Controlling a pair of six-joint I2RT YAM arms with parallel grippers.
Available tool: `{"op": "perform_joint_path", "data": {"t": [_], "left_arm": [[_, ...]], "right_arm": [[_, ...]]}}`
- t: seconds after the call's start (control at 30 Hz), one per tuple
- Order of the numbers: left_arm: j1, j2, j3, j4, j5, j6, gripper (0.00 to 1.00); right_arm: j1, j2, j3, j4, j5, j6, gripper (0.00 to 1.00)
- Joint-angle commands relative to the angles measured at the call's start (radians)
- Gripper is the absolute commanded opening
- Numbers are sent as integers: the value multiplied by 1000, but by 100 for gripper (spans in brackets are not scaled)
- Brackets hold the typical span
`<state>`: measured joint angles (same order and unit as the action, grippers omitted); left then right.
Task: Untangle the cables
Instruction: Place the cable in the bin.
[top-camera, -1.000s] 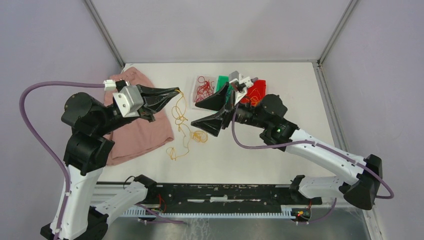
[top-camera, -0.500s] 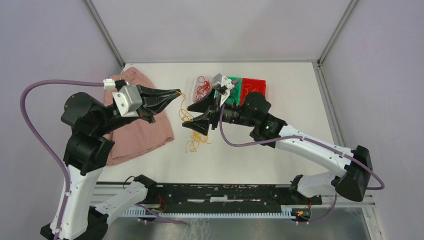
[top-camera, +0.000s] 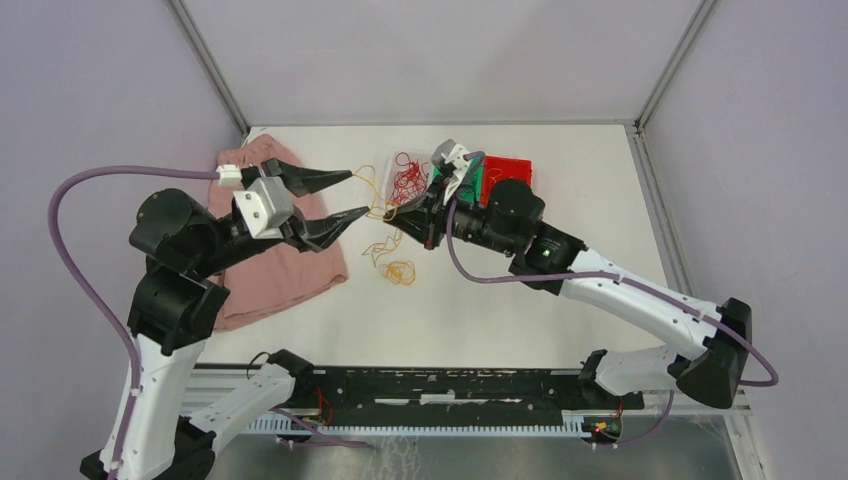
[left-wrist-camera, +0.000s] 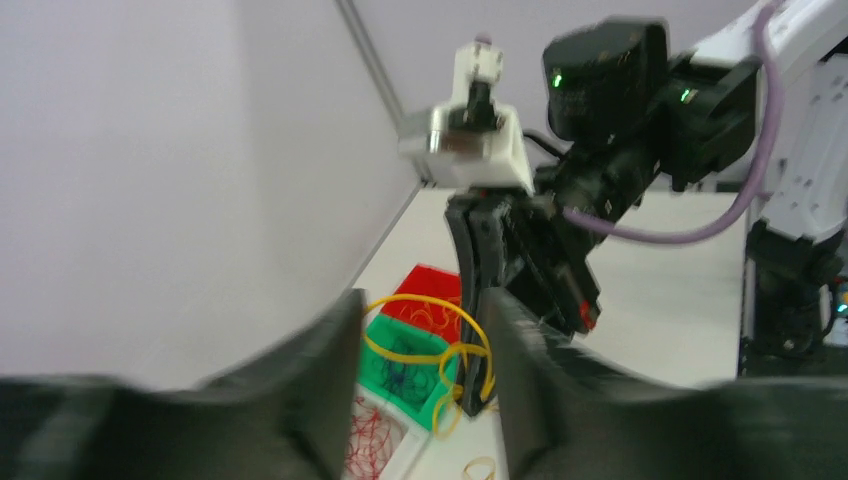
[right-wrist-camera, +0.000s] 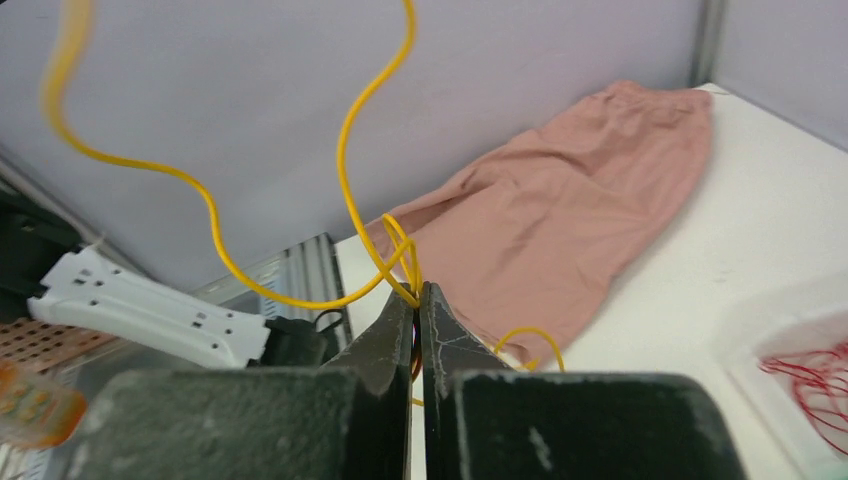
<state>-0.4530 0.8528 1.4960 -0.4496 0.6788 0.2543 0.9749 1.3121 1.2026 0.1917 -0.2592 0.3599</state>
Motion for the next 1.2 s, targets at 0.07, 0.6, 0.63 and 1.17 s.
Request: {"op": "perform_joint_path", "data": {"t": [0.07,0.6,0.63,1.17], "left_arm": [[2,-8,-73,-180,-131,187,86],[3,12,-123,-313,-196,230,99],[3,6,-123,-313,-196,232,99],[2,-5,-121,-305,-204,241,99]], "right_arm": [[-125,-103,51,-312,333,-128,1],[-456,155,120,-344,878,-309,1],[-463,182,131,-324,887,-323,1],[-524,510,378,-370,931,-207,0]]}}
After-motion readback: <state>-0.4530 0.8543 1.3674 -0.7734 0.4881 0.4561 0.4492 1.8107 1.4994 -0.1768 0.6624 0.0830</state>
